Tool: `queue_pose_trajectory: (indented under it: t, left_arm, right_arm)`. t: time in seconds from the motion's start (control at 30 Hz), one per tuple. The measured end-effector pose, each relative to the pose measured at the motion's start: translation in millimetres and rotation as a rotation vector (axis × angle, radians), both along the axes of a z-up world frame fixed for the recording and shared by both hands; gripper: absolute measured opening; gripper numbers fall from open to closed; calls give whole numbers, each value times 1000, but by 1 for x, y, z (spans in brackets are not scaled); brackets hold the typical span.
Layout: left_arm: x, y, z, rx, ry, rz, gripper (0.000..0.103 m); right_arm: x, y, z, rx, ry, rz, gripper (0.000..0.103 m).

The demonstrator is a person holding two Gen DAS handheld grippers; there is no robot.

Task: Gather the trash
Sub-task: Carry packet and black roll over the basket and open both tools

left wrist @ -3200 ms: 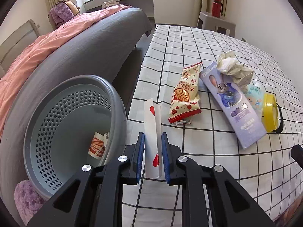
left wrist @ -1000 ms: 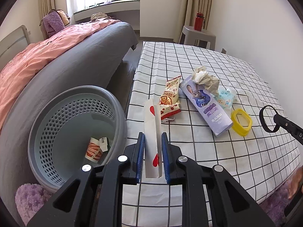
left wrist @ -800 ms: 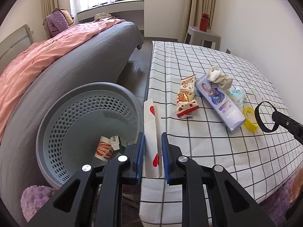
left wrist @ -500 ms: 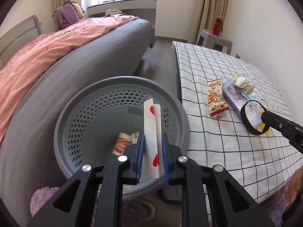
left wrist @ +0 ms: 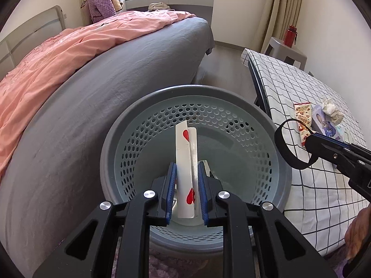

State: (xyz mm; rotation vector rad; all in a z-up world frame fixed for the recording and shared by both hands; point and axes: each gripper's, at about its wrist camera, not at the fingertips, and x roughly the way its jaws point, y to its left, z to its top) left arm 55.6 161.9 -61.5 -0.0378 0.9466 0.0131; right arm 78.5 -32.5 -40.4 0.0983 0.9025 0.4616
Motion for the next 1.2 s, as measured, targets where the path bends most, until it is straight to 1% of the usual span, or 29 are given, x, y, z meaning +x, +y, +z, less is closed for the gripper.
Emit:
queue_pose_trajectory:
  t: [0.33,0.4,0.5,0.53,0.57,0.6,0.63,0.67,0.8,0.93,1.13,1.2]
  left_arm:
    - [5,12,-12,-4,21,34,18]
    - [4,14,-12,-1,21,40,20]
    - [4,17,-11,3,19,52,29]
    - [4,17,-10,4,16,57,35]
    - [3,18,-9,5,13,63,41]
    - [2,19,-8,7,10,68,45]
    - [2,20,-7,8,6,75,52]
    - [1,20,-6,10,1,81,56]
    - [-1,22,-3,20,-4,102,63]
    - [-4,25,-2,24,-3,119,65]
    - [-9,26,1,38,-10,141,70]
    - [-10,27,2,40,-13,146,70]
  right_arm:
    - [14,28,-16,-26,31,54,19]
    - [14,29,-16,-30,30,57,21]
    - [14,30,-16,-28,23,57,22]
    - [14,29,-15,-30,21,57,23]
    - [14,29,-15,-32,17,54,29]
    - [13,28,-14,-33,13,49,36]
    - [12,27,-13,-32,9,45,39]
    - [11,26,-13,-31,7,41,40]
    - [9,23,-12,-32,5,34,40]
    - [6,21,-12,-32,5,31,40]
    - [2,21,-11,-30,2,27,46]
    - [2,21,-10,-28,2,25,49]
